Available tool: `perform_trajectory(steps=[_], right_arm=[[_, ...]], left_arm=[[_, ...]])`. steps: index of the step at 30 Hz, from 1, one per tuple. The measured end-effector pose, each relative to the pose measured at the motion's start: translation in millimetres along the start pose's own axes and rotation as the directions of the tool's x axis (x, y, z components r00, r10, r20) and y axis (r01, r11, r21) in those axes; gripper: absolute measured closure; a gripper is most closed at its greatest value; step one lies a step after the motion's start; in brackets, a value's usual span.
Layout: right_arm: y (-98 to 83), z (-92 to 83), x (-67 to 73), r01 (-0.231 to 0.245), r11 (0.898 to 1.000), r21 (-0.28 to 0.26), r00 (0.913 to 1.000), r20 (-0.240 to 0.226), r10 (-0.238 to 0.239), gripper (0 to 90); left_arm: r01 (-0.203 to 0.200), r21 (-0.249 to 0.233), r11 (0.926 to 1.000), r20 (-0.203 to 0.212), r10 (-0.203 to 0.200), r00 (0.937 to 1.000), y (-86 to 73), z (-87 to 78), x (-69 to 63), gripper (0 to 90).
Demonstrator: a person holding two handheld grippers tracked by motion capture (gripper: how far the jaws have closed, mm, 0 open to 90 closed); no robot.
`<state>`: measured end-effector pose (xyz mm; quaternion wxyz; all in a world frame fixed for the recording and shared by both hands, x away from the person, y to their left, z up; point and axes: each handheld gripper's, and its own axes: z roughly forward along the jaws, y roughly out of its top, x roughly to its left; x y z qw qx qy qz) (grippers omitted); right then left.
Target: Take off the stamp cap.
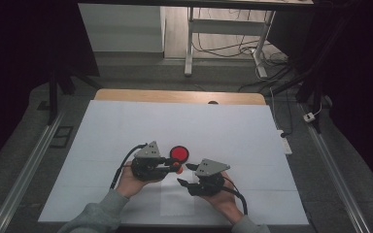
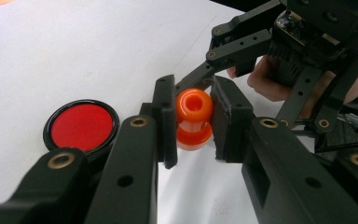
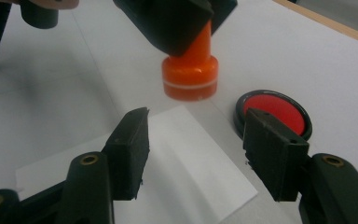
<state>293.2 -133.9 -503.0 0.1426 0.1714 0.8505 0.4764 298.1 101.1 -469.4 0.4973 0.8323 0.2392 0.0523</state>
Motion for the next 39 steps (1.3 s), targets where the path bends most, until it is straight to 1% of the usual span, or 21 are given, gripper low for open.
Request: perform_trajectory(steps=[3,9,15,18,31,39], right_arm=[[1.9,2.1,1.7,0.007,1.000,-0.006,1.0000,-0.004,-0.007,42.7],[5.1,3.9,3.5,0.007,1.000,-0.011,1.0000,0.005,-0.007,47.8],[7.1,5.5,4.9,0.014,1.000,-0.010,0.9999,0.006,-0.014,50.3],[7.7,6.5,5.7,0.001,1.000,-0.011,0.9999,0.011,-0.001,51.6],[8.6,8.1,4.8,-0.005,1.000,-0.002,0.9999,0.015,0.005,59.2],[8.7,8.9,4.8,-0.013,1.000,-0.007,0.9998,0.014,0.013,60.3]], left_arm=[[0.002,0.003,1.0000,-0.002,-0.002,1.0000,-0.5,0.5,0.5,72.2],[0.002,0.002,1.0000,-0.006,-0.002,1.0000,-0.8,0.0,0.7,72.2],[0.002,0.004,1.0000,-0.004,-0.002,1.0000,-1.4,1.1,0.6,72.2],[0.002,0.005,1.0000,-0.005,-0.002,1.0000,-1.6,1.3,0.6,72.2],[0.002,0.005,1.0000,-0.005,-0.002,1.0000,-2.2,2.0,0.7,72.2],[0.001,0.004,1.0000,-0.004,-0.001,1.0000,-2.3,2.5,0.1,72.2]])
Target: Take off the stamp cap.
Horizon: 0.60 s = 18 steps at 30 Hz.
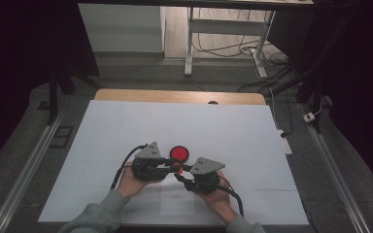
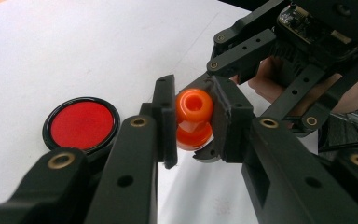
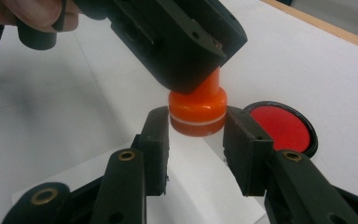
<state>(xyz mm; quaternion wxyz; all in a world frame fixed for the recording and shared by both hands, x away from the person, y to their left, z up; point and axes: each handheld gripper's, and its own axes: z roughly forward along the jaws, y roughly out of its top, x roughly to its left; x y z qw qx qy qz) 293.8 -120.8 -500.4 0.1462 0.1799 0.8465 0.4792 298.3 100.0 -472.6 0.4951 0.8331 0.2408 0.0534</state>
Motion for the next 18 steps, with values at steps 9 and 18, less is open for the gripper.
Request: perform_trajectory(steps=[9,18], right_arm=[[-0.3,0.4,-0.1,-0.003,1.000,0.012,1.0000,0.000,0.003,63.5],[-0.6,0.4,1.1,0.002,1.000,0.009,1.0000,0.009,-0.002,64.5]], left_arm=[[0.000,0.002,1.0000,-0.002,0.000,1.0000,-0.4,0.7,-0.1,72.2],[0.003,0.000,1.0000,0.001,-0.003,1.0000,-0.8,0.4,0.3,72.2]])
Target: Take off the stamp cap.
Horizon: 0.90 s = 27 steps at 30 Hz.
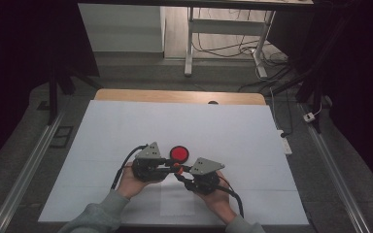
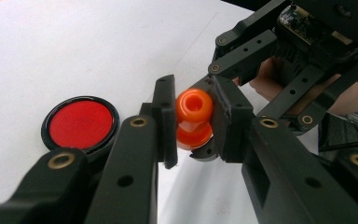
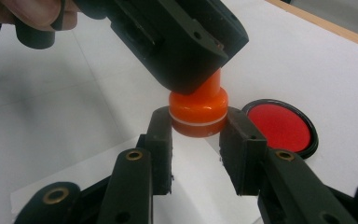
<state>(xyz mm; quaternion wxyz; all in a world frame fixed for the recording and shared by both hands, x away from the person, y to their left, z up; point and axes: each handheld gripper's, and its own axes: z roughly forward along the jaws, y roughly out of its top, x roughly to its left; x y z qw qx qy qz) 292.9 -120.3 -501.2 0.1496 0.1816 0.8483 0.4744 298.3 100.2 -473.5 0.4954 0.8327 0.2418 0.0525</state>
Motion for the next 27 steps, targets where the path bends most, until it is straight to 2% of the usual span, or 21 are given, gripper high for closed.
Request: perform_trajectory(steps=[11,27], right_arm=[[-1.6,0.0,1.1,0.007,1.000,-0.002,0.9999,0.008,-0.007,64.8],[-3.7,-0.3,2.6,0.005,1.000,-0.012,0.9999,0.017,-0.005,64.9]], left_arm=[[0.017,0.003,0.9999,0.007,-0.017,0.9998,-0.8,0.5,1.0,72.3],[0.017,-0.003,0.9998,0.008,-0.017,0.9998,-1.3,0.0,0.9,72.5]])
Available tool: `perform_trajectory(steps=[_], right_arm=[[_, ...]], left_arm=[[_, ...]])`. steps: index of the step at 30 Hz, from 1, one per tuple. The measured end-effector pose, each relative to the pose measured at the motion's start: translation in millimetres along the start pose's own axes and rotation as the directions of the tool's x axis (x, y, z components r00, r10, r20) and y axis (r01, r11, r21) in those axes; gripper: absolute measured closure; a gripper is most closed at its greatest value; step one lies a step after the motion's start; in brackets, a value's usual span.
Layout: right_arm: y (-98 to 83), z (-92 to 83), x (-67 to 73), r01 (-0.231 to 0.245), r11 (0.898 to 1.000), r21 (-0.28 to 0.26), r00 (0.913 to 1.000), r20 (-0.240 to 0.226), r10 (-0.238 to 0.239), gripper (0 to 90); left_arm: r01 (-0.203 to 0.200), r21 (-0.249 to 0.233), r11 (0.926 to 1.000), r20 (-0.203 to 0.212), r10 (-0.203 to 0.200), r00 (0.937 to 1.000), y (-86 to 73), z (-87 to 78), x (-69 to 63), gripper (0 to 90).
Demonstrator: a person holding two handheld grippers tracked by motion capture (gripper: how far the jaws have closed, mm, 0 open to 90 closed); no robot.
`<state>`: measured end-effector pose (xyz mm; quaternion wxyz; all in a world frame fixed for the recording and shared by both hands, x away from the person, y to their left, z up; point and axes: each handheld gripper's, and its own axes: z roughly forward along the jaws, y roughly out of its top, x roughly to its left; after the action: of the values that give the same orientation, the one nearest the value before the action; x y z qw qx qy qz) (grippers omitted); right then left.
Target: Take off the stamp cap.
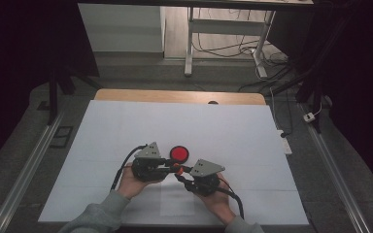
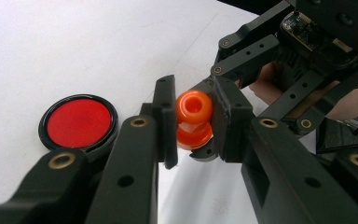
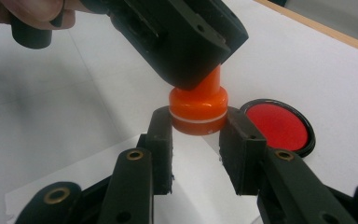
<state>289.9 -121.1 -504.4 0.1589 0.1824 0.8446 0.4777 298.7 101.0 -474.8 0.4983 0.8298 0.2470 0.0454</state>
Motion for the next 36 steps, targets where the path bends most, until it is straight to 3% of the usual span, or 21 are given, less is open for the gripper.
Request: perform_trajectory(steps=[36], right_arm=[[-1.0,-0.9,0.8,0.000,1.000,-0.021,1.0000,0.003,0.000,65.1]], left_arm=[[0.004,-0.020,0.9998,-0.005,-0.004,1.0000,-0.8,-1.7,-1.1,72.7]])
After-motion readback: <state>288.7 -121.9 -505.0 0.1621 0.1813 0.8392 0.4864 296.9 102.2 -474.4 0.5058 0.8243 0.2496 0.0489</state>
